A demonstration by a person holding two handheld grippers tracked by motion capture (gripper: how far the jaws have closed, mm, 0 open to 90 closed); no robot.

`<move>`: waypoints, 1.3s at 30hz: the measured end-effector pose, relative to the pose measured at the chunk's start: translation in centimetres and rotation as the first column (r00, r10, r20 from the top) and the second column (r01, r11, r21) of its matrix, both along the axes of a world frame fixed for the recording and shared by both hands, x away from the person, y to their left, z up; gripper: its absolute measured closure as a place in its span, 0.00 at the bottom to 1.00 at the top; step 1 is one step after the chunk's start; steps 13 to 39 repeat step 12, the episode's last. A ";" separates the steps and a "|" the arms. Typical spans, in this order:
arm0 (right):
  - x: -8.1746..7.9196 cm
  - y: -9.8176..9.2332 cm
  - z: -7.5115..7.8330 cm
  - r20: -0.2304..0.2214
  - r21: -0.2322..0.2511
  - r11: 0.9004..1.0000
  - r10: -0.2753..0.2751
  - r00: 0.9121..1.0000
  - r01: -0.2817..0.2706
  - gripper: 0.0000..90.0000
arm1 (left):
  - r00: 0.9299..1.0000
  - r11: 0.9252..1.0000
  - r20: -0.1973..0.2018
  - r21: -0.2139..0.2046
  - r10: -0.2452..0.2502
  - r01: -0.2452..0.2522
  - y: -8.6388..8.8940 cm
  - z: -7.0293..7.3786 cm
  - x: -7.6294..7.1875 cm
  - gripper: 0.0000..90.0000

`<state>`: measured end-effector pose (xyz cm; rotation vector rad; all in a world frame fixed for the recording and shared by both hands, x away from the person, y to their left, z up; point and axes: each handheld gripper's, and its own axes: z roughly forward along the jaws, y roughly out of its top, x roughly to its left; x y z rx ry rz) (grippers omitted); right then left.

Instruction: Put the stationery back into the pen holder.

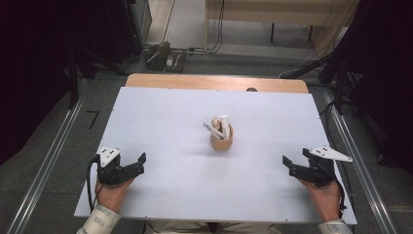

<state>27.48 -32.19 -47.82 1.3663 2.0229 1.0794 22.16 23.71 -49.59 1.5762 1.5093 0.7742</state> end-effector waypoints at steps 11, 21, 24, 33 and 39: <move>-0.1 -2.6 -0.2 -0.006 0.005 0.996 -0.092 0.996 0.092 0.16 | 1.000 1.000 -0.008 -0.001 0.010 -0.010 0.3 -0.6 0.4 0.08; -0.1 -2.7 -0.3 -0.010 0.002 0.995 -0.099 0.995 0.099 0.16 | 1.000 1.000 -0.009 0.003 0.011 -0.011 0.2 -0.7 0.5 0.08; -0.1 -2.7 -0.3 -0.010 0.002 0.995 -0.099 0.995 0.099 0.16 | 1.000 1.000 -0.009 0.003 0.011 -0.011 0.2 -0.7 0.5 0.08; -0.1 -2.7 -0.3 -0.010 0.002 0.995 -0.099 0.995 0.099 0.16 | 1.000 1.000 -0.009 0.003 0.011 -0.011 0.2 -0.7 0.5 0.08; -0.1 -2.7 -0.3 -0.010 0.002 0.995 -0.099 0.995 0.099 0.16 | 1.000 1.000 -0.009 0.003 0.011 -0.011 0.2 -0.7 0.5 0.08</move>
